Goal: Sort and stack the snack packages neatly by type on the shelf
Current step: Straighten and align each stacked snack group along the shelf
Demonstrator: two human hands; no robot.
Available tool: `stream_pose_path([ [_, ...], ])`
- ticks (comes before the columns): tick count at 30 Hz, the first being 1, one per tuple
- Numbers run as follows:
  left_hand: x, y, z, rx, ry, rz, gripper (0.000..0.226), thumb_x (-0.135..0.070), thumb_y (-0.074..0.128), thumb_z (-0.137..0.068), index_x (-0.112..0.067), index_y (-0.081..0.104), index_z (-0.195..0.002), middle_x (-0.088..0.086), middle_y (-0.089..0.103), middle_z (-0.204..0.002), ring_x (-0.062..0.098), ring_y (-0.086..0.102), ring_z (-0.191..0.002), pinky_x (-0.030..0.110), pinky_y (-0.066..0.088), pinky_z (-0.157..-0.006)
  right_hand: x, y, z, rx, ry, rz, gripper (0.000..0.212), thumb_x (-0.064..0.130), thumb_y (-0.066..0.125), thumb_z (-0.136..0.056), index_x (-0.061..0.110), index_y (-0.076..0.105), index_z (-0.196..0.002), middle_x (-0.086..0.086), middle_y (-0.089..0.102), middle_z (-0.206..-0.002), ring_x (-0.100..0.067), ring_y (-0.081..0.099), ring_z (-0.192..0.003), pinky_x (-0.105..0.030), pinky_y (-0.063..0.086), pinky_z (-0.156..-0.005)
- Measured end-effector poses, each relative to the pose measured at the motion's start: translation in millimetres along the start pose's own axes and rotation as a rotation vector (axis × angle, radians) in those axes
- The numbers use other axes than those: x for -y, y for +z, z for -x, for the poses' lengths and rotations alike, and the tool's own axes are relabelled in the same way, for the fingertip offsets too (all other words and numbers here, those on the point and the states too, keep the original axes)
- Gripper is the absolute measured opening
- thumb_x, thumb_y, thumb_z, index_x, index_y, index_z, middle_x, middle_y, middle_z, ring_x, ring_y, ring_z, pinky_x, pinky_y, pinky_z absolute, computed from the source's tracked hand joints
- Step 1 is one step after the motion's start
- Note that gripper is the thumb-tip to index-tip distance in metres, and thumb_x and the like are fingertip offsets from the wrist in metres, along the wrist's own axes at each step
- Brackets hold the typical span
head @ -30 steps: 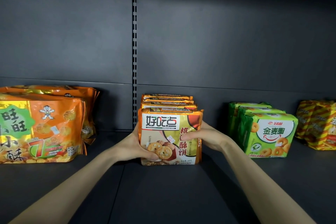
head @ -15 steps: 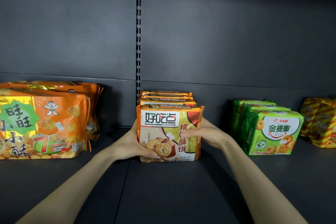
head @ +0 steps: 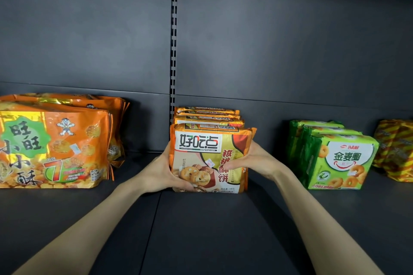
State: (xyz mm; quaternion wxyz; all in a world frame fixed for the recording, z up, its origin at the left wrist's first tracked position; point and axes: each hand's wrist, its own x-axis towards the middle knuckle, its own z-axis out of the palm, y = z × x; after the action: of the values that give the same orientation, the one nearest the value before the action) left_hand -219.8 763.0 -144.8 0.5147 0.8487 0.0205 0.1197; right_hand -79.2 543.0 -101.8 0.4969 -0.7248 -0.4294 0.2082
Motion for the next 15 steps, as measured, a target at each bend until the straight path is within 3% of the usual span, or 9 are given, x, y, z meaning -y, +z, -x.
stream_pose_path([
  [4, -1, -1, 2, -0.006, -0.001, -0.023, 0.106, -0.019, 0.091, -0.053, -0.046, 0.025, -0.132, -0.014, 0.067, -0.113, 0.0, 0.062, -0.108, 0.025, 0.054, -0.089, 4, 1, 3, -0.021, 0.01, 0.041, 0.068, 0.009, 0.081, -0.07, 0.024, 0.051, -0.129, 0.005, 0.068, -0.118, -0.012, 0.065, -0.108, -0.037, 0.051, -0.095],
  [8, -6, -3, 6, -0.006, -0.012, -0.082, 0.104, -0.025, 0.09, -0.052, -0.039, 0.029, -0.135, -0.016, 0.067, -0.111, 0.003, 0.063, -0.106, 0.028, 0.054, -0.09, 9, 2, 5, -0.032, 0.037, 0.093, 0.063, 0.01, 0.08, -0.072, 0.027, 0.054, -0.127, 0.008, 0.068, -0.117, -0.009, 0.066, -0.106, -0.033, 0.051, -0.093],
  [13, -12, -4, 14, -0.004, -0.037, -0.156, 0.092, -0.026, 0.087, -0.061, -0.036, 0.033, -0.135, -0.018, 0.065, -0.111, 0.003, 0.063, -0.104, 0.021, 0.052, -0.089, 18, 5, 13, -0.083, 0.071, 0.155, 0.057, 0.015, 0.082, -0.07, 0.027, 0.058, -0.121, 0.011, 0.071, -0.11, -0.004, 0.067, -0.101, -0.03, 0.051, -0.091],
  [15, -15, -3, 20, 0.002, -0.061, -0.21, 0.078, -0.032, 0.083, -0.065, -0.031, 0.042, -0.131, -0.018, 0.064, -0.111, 0.0, 0.062, -0.099, 0.016, 0.05, -0.085, 19, 8, 18, -0.116, 0.084, 0.18, 0.062, 0.024, 0.085, -0.067, 0.028, 0.057, -0.122, 0.011, 0.071, -0.11, -0.005, 0.067, -0.101, -0.035, 0.05, -0.095],
])
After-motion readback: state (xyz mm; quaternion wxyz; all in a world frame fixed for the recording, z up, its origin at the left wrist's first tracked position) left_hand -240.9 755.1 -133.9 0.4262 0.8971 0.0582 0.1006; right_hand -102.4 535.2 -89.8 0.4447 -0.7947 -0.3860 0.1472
